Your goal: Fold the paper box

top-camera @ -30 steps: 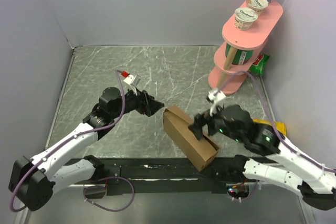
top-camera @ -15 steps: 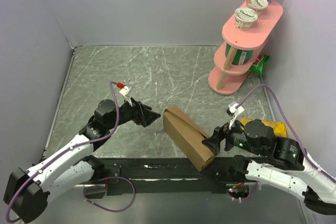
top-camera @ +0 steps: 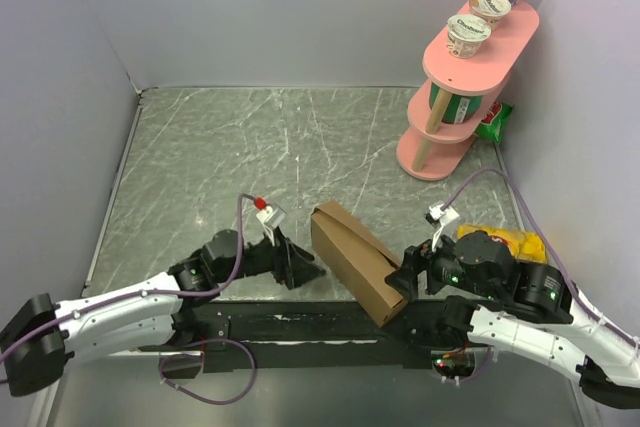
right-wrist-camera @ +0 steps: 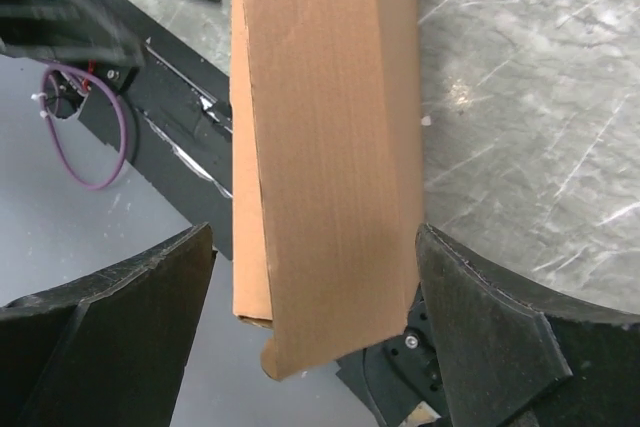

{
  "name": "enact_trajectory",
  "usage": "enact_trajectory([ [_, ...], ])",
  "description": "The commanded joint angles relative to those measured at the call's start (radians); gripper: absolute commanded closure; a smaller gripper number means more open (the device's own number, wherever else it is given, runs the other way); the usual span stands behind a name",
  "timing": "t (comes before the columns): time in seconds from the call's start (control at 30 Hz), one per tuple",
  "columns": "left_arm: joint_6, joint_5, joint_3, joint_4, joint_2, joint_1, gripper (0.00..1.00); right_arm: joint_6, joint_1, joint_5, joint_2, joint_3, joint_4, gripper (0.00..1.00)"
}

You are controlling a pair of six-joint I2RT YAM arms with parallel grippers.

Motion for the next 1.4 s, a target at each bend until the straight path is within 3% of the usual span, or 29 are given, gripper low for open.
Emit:
enact_trajectory([
  [0.0,-0.144,-0.138,-0.068,0.247,0.063,-0.113,0.23,0.042,0.02,0.0,0.035,-0.009,0.045,0.13],
  [0.2,-0.188,-0.212,-0.022,0.434,0.282,-0.243,0.24,0.099,0.034,0.02,0.056,-0.029,0.082,0.18],
  [0.37,-0.222,-0.212,0.016,0.578,0.403,-0.27,0.25,0.134,0.085,0.066,0.104,-0.012,0.075,0.2],
  [0.6,-0.211,-0.25,0.104,0.638,0.512,-0.322,0.23,0.149,0.114,0.129,0.163,0.003,0.073,0.2],
  [1.0,-0.192,-0.424,0.113,0.483,0.449,-0.324,0.23,0.212,0.126,0.333,0.28,0.014,0.119,0.2],
  [1.37,-0.178,-0.413,0.144,0.526,0.525,-0.322,0.24,0.26,0.157,0.404,0.318,0.005,0.185,0.18],
])
